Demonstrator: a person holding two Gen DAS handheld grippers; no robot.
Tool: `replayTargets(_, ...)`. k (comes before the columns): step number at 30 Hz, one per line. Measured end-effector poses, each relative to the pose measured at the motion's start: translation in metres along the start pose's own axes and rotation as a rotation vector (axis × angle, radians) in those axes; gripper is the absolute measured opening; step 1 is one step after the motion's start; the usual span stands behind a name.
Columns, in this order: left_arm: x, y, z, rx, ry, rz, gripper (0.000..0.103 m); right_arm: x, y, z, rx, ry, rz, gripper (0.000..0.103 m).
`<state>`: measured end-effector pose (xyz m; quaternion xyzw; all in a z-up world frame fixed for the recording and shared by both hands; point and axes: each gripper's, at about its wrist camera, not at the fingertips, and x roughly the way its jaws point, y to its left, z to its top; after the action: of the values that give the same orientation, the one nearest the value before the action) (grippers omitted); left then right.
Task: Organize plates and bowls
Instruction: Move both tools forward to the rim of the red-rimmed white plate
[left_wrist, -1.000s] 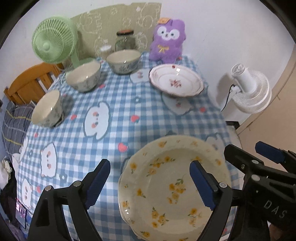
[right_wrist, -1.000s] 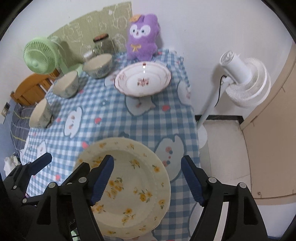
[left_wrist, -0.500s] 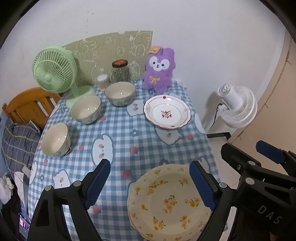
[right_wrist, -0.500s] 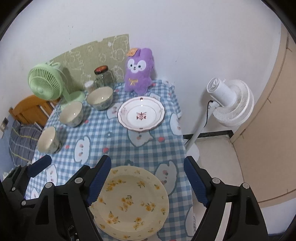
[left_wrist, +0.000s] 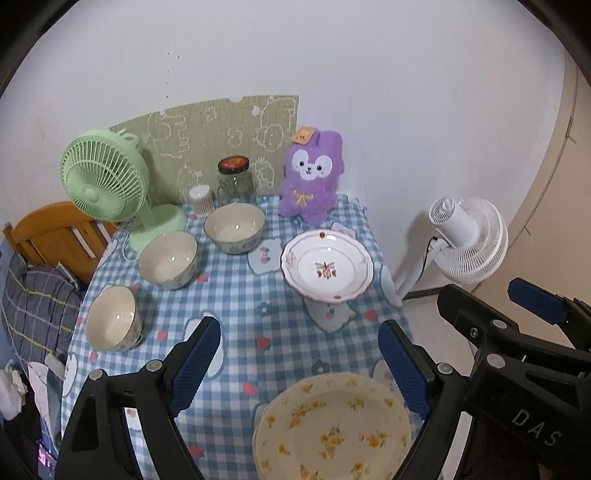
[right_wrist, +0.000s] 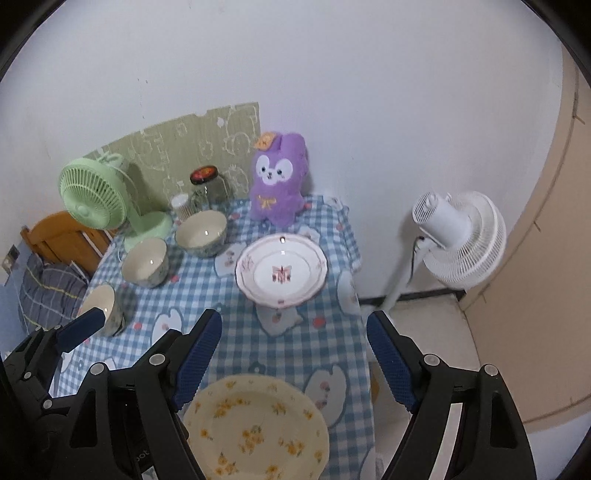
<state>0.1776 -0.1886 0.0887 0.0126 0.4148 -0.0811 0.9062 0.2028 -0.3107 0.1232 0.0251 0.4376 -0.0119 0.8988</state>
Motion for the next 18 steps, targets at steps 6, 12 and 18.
replayTargets(6, 0.015, -0.016, 0.019, 0.003, -0.009, 0.045, 0.088, 0.019, -0.013, 0.026, -0.070, -0.006, 0.026, 0.083)
replayTargets(12, 0.040, -0.024, 0.032, -0.033, 0.022, 0.060, 0.088, 0.044, -0.021, 0.045, -0.155, -0.009, 0.032, 0.083)
replayTargets(18, 0.066, -0.029, 0.042, -0.040, 0.040, 0.089, 0.088, 0.071, -0.026, 0.058, -0.201, -0.007, 0.039, 0.083)
